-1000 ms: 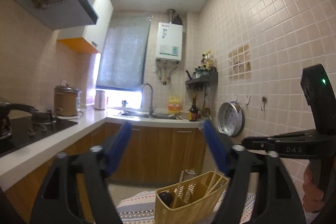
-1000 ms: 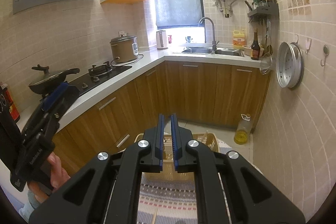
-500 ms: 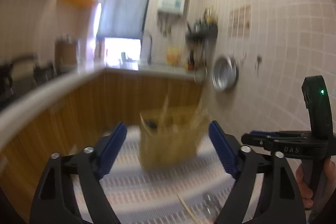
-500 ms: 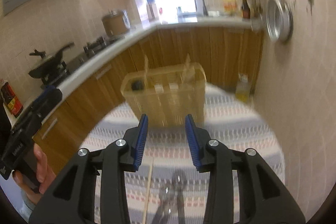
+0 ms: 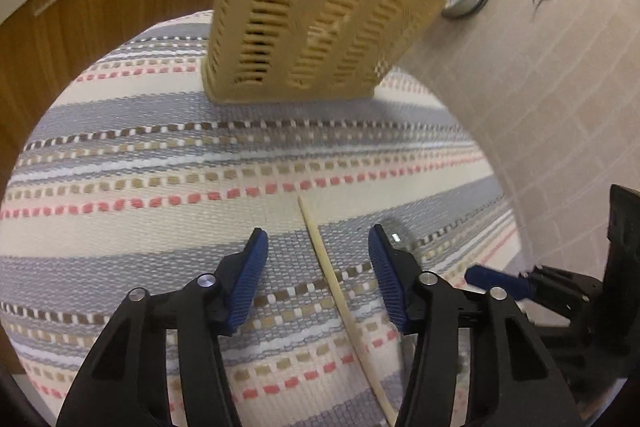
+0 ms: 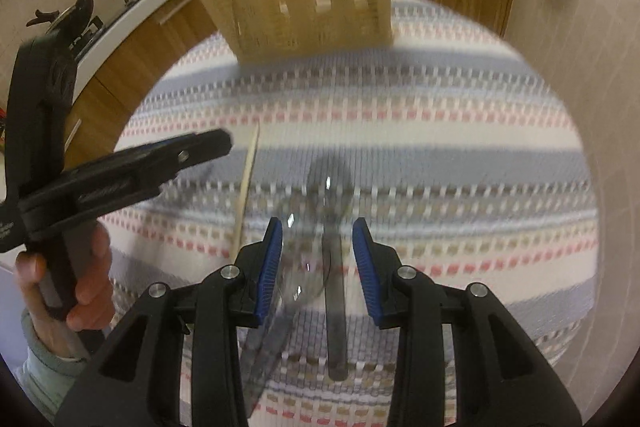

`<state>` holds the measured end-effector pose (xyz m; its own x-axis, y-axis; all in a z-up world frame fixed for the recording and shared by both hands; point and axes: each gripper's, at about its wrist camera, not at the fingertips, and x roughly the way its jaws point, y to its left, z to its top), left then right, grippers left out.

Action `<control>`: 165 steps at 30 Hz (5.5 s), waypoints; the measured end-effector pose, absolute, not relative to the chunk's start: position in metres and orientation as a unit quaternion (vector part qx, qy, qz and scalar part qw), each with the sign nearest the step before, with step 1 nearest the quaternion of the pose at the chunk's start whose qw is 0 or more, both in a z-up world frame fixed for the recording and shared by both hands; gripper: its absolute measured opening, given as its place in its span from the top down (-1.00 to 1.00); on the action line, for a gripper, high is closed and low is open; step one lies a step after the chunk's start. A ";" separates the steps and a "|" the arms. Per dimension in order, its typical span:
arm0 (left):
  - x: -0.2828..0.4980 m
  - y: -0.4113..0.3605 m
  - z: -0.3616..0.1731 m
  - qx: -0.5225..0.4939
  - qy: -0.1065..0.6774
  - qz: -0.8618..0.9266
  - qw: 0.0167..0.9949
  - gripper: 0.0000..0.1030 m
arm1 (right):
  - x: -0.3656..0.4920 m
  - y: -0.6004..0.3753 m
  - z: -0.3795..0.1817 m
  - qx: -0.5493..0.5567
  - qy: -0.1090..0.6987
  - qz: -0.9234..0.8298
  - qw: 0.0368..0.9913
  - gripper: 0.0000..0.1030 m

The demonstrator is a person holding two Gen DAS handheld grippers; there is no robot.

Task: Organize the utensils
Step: 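Grasp a wooden chopstick with the left tool while the right tool grasps a clear spoon, then lift the held chopstick and spoon and carry them over the basket, then open both tools to drop the chopstick and spoon into the basket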

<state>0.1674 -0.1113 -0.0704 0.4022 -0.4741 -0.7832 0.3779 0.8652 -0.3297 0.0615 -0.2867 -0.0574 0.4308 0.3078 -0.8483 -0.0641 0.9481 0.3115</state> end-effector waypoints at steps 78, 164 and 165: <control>0.180 -0.143 -0.086 0.066 0.475 -0.249 0.842 0.95 | 0.061 -0.250 -0.086 0.067 0.540 0.107 0.832 0.41; 0.252 -0.110 0.106 -0.021 -0.071 -0.279 0.958 0.94 | 0.222 -0.263 0.121 0.028 0.160 0.053 0.985 0.43; 0.252 -0.111 0.104 -0.019 -0.069 -0.279 0.958 0.94 | 0.222 -0.263 0.120 0.029 0.163 0.054 0.985 0.43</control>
<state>0.2522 -0.1106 0.1044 0.8350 -0.5314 0.1427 0.5367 0.8437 0.0012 0.2223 -0.2631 0.1197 0.9414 0.1149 -0.3172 -0.0958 0.9925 0.0753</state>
